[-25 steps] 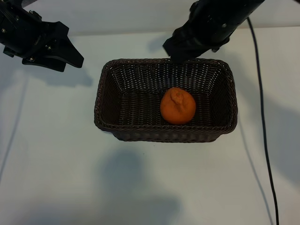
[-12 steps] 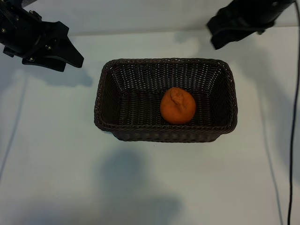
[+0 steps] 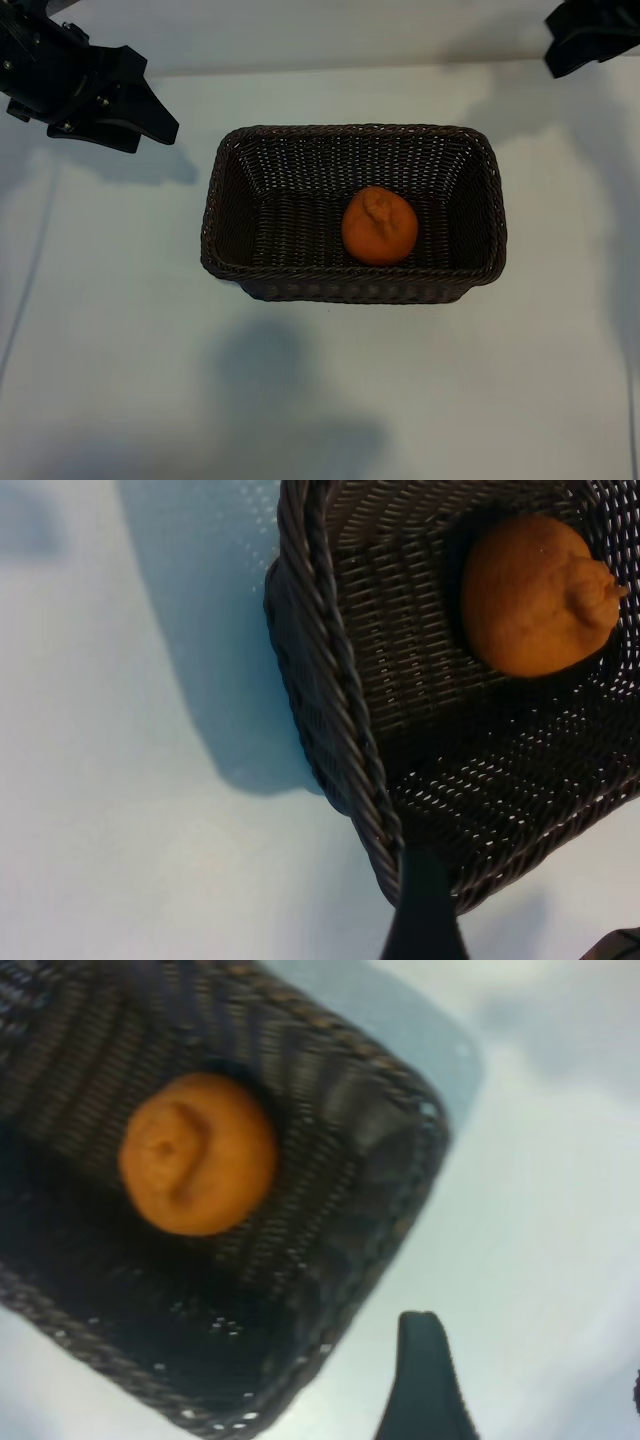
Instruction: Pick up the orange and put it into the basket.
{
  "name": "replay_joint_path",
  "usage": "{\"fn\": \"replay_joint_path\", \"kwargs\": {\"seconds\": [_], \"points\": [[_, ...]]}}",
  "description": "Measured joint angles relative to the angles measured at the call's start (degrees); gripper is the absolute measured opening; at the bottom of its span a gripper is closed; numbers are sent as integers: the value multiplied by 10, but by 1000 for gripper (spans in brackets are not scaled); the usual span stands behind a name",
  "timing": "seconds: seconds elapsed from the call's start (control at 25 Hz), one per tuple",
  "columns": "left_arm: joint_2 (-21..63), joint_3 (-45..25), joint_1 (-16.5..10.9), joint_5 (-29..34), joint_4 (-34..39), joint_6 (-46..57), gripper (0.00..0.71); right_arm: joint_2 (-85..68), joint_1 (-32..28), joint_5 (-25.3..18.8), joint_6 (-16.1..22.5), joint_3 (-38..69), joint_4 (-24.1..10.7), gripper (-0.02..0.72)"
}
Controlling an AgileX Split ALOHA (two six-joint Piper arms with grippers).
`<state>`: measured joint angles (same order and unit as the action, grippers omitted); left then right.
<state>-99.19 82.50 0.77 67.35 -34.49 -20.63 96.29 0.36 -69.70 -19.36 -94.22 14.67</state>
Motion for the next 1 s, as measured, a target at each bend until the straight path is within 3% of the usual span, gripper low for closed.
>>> {"fn": "replay_joint_path", "kwargs": {"seconds": [0.32,0.52,0.68,1.0], "points": [[0,0,0,0,0,0,547,-1,-2,0,-14,55,-7,480],[0,0,0,0,0,0,547,-1,-2,-2,52,94,-18,480],[0,0,0,0,0,-1,547,-1,-2,-2,114,102,-49,480],[0,0,0,0,0,-1,547,-1,-2,-2,142,102,-70,480]]}}
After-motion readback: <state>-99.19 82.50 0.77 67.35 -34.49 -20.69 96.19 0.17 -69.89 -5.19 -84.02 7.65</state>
